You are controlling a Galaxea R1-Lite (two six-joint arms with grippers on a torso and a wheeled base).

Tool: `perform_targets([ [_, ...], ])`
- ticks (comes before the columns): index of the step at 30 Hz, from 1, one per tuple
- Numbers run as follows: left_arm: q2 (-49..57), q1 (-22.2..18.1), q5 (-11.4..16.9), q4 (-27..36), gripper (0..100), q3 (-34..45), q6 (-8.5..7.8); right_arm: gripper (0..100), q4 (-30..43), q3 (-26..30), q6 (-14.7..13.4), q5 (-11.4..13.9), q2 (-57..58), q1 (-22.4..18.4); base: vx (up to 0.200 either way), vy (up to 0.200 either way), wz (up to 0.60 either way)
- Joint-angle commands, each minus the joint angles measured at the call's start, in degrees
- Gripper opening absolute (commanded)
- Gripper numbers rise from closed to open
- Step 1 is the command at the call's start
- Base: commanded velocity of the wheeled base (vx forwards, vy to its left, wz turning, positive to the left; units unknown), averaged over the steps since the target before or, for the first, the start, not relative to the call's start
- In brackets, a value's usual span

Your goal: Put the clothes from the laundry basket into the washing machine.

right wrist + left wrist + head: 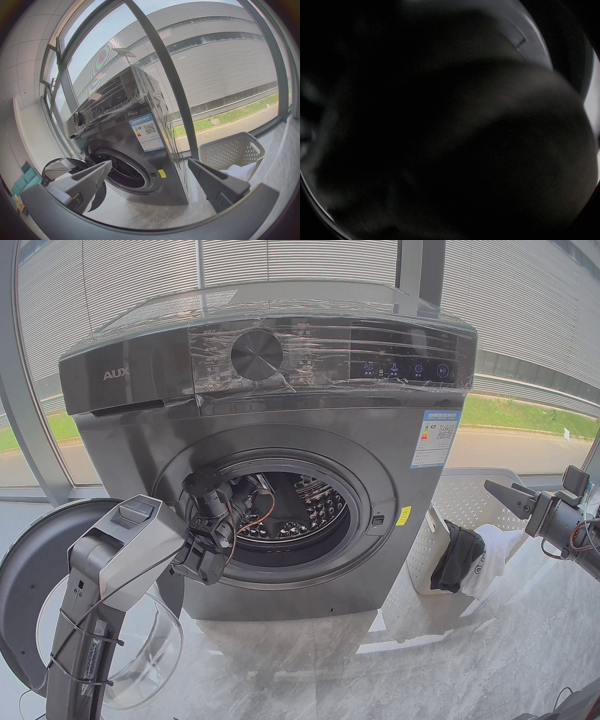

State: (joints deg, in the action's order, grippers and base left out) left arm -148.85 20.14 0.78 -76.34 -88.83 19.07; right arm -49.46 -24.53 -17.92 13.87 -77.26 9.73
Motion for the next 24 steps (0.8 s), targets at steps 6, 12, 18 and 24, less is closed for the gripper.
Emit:
perform_targets([
  [6,-0.65,0.16,0.45,1.98,100,-0.55,-1.58,100,-0.03,0.01,-0.01,0.01,0.01,0.03,0.000,0.000,0.00],
  [12,-0.65,0.08,1.59,2.07,100,-1.26,-3.33,100,-0.03,0.01,-0.01,0.01,0.10,0.03,0.000,0.000,0.00],
  [18,-0.74,0.43,2.91,3.92,100,2.35,-8.34,100,-0.03,-0.08,-0.01,0.01,0.10,0.03,0.000,0.000,0.00],
  [24,-0.65,1.31,6.43,4.44,100,3.14,-13.88,100,-0.03,-0.08,-0.01,0.01,0.10,0.03,0.000,0.000,0.00],
])
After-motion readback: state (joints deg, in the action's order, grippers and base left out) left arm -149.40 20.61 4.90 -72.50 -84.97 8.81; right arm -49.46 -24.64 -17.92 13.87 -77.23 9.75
